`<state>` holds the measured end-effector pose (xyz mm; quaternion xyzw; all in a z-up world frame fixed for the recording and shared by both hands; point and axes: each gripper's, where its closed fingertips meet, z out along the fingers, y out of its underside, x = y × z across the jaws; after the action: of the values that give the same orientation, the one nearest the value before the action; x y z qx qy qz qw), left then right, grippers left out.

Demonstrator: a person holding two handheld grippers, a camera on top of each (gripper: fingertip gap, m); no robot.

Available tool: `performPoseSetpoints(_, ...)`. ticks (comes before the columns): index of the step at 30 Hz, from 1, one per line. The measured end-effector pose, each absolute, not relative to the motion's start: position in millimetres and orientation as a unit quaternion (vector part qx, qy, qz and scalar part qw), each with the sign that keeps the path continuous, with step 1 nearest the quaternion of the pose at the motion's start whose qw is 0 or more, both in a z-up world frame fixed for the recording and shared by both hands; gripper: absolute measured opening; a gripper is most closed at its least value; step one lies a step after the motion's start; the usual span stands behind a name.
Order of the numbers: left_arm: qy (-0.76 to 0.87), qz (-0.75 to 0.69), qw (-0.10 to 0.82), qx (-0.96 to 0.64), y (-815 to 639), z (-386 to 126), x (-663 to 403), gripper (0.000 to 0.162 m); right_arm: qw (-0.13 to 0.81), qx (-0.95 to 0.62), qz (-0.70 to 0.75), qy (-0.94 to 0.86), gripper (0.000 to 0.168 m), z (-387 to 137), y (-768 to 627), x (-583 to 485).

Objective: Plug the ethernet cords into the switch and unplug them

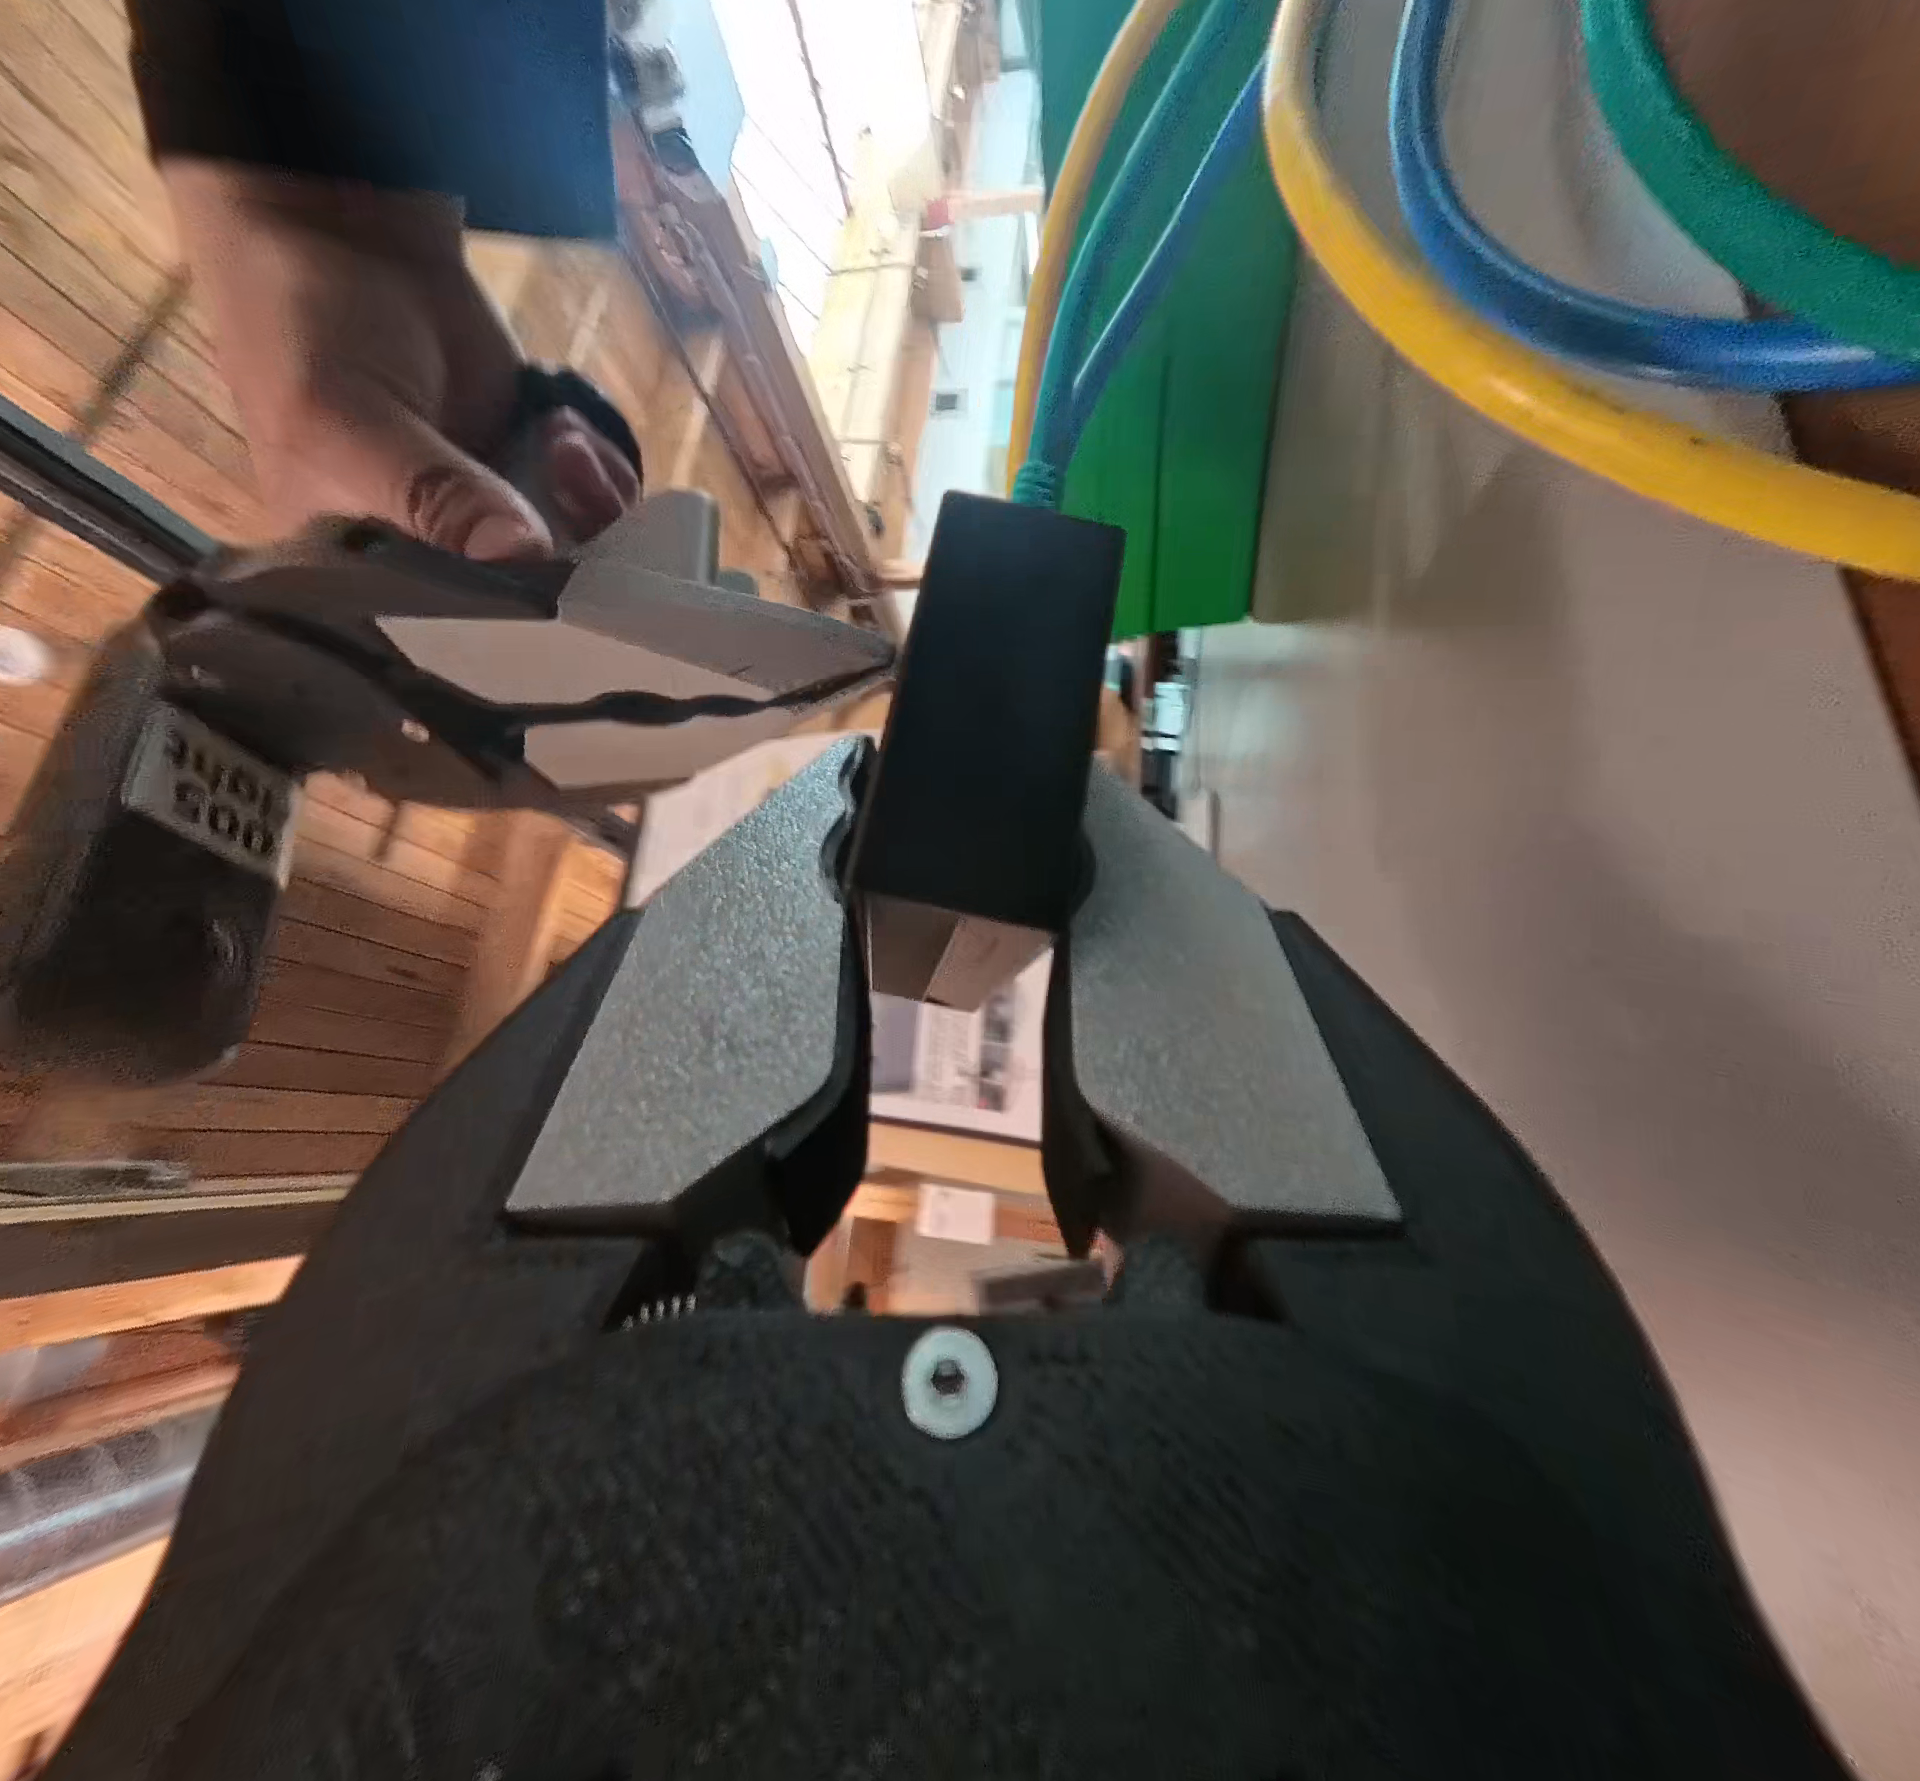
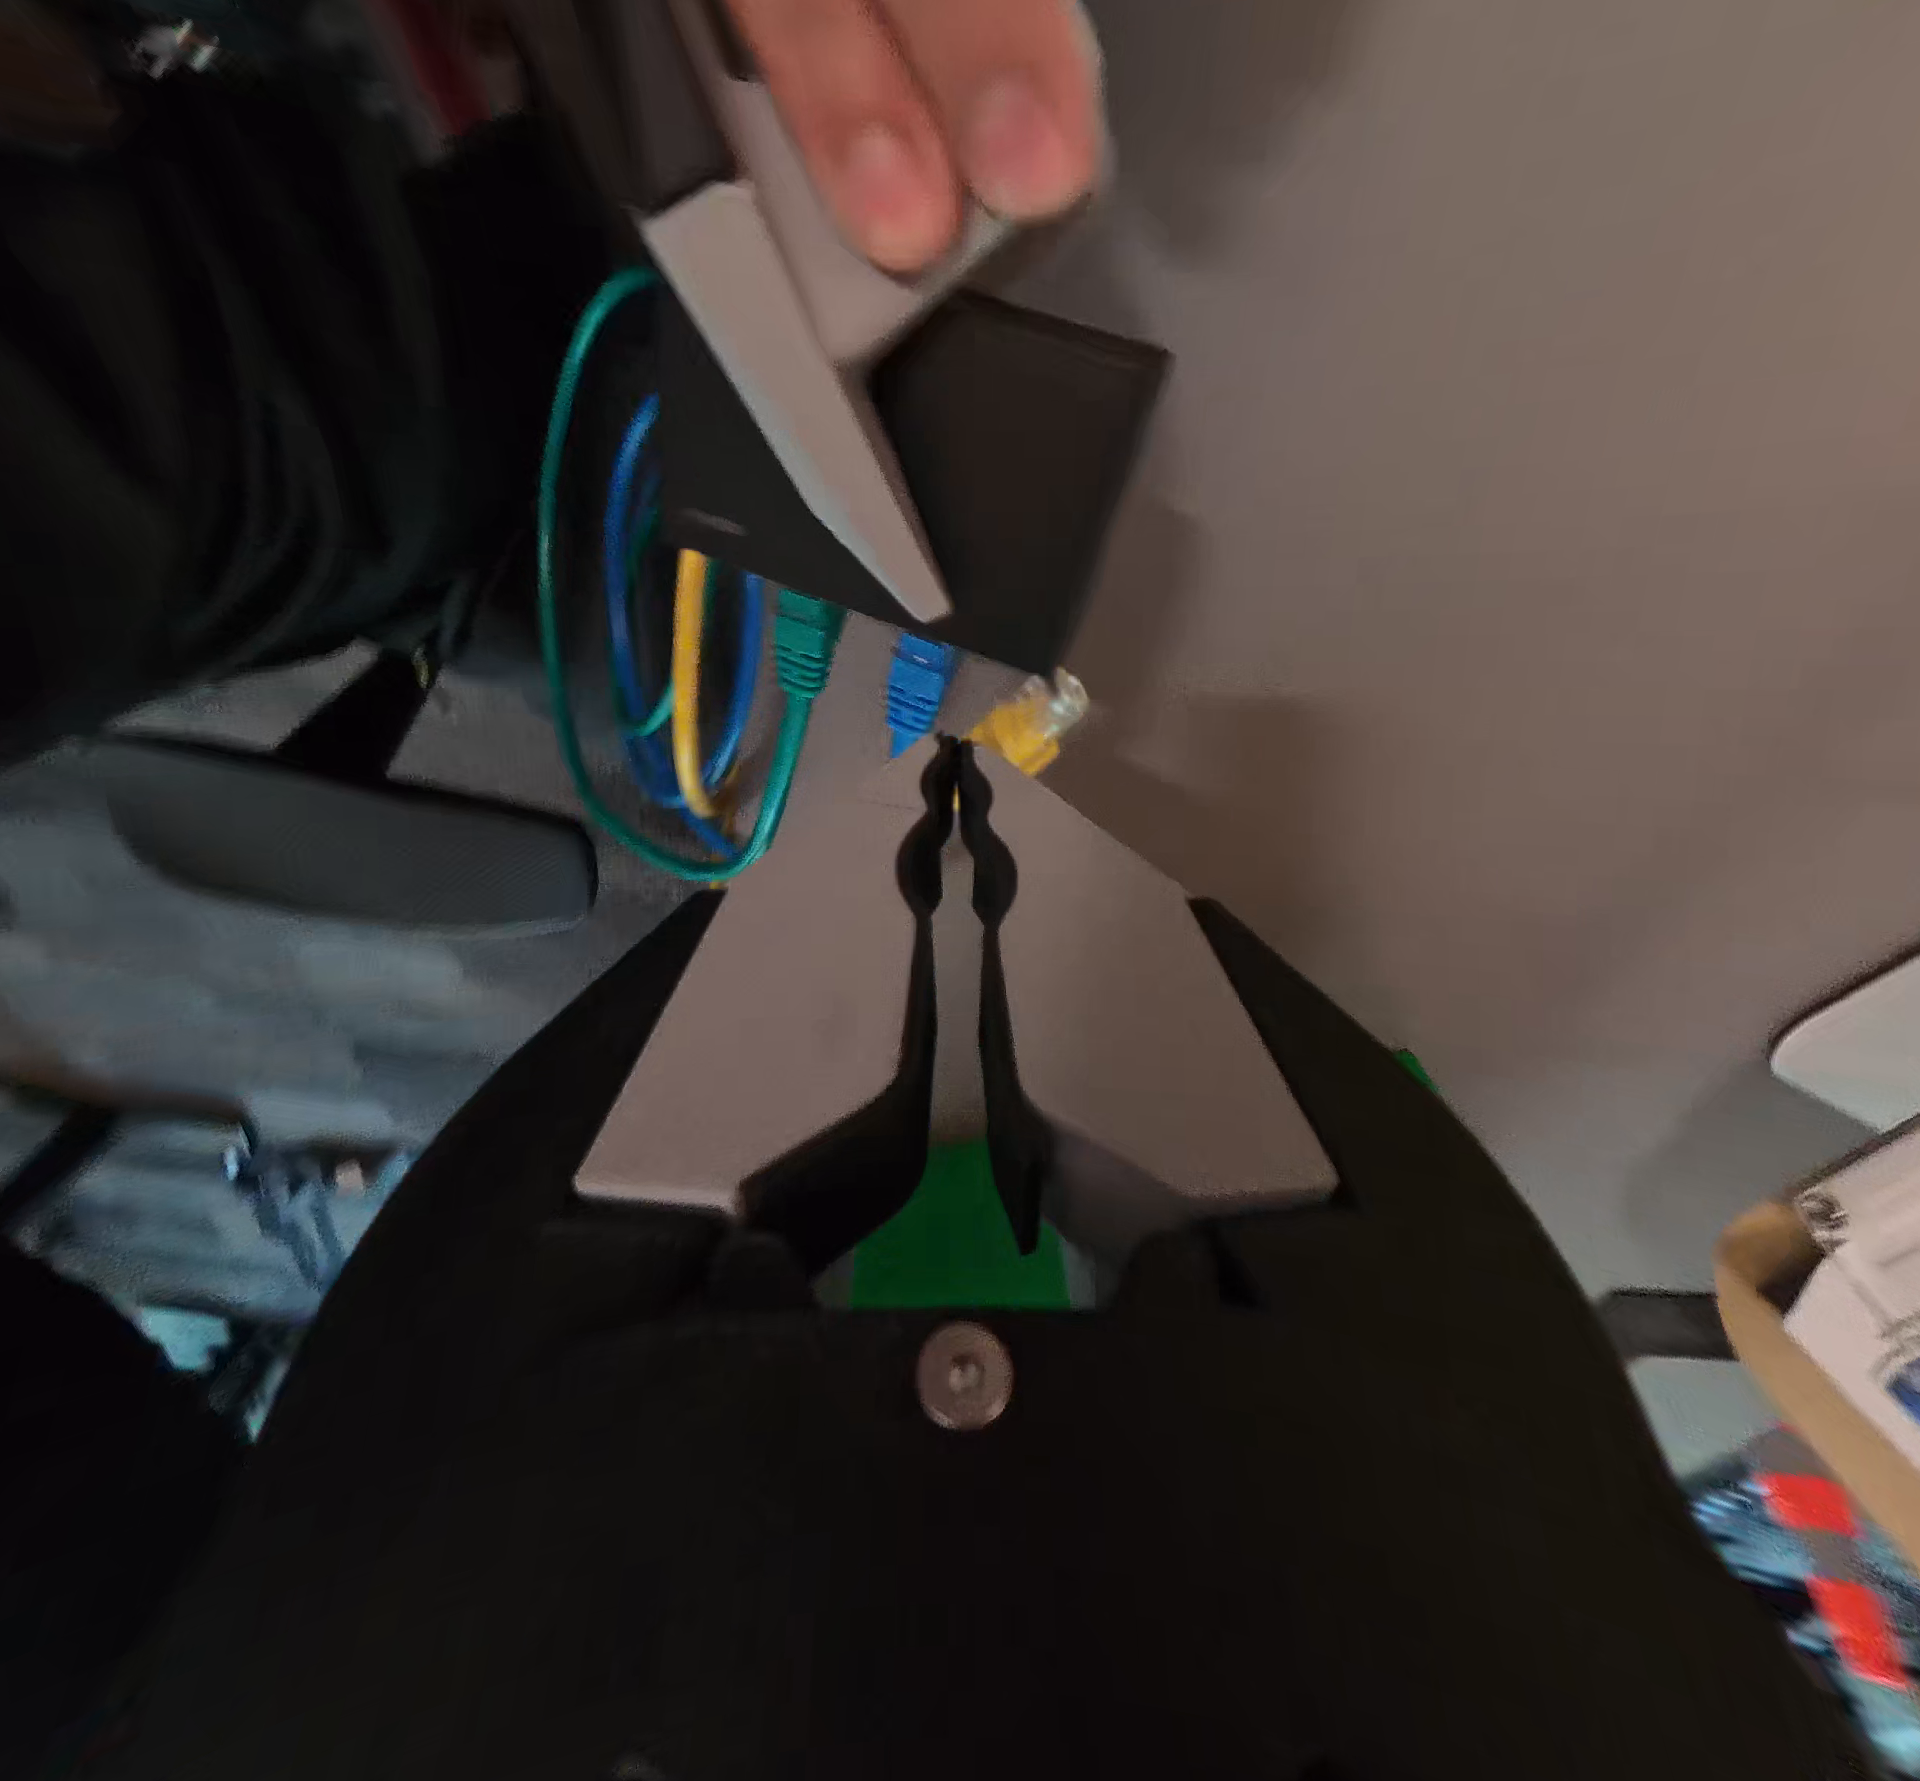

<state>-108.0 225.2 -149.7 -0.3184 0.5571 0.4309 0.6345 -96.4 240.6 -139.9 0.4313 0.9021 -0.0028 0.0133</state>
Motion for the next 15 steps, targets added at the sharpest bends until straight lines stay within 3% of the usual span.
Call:
performPoseSetpoints(5, 0.591, 0.401, 0.576, -0.397, 245, -184, -120, 0.031, -0.098, 0.583, -0.063, 0.804, 0.0, -186, 310, -92)
performPoseSetpoints(8, 0.595, 0.387, 0.579, -0.401, 246, -187, -116, 0.031, -0.112, 0.646, -0.19, 0.731, 0.0, -199, 312, -85)
performPoseSetpoints(9, 0.598, 0.384, 0.573, -0.407, 247, -190, -117, 0.031, -0.116, 0.663, -0.235, 0.702, 0.004, -198, 309, -83)
performPoseSetpoints(11, 0.602, 0.382, 0.566, -0.413, 248, -194, -117, 0.031, -0.099, 0.671, -0.314, 0.664, 0.027, -196, 295, -75)
performPoseSetpoints(15, 0.604, 0.379, 0.561, -0.42, 249, -197, -117, 0.031, -0.09, 0.665, -0.404, 0.622, 0.045, -192, 275, -61)
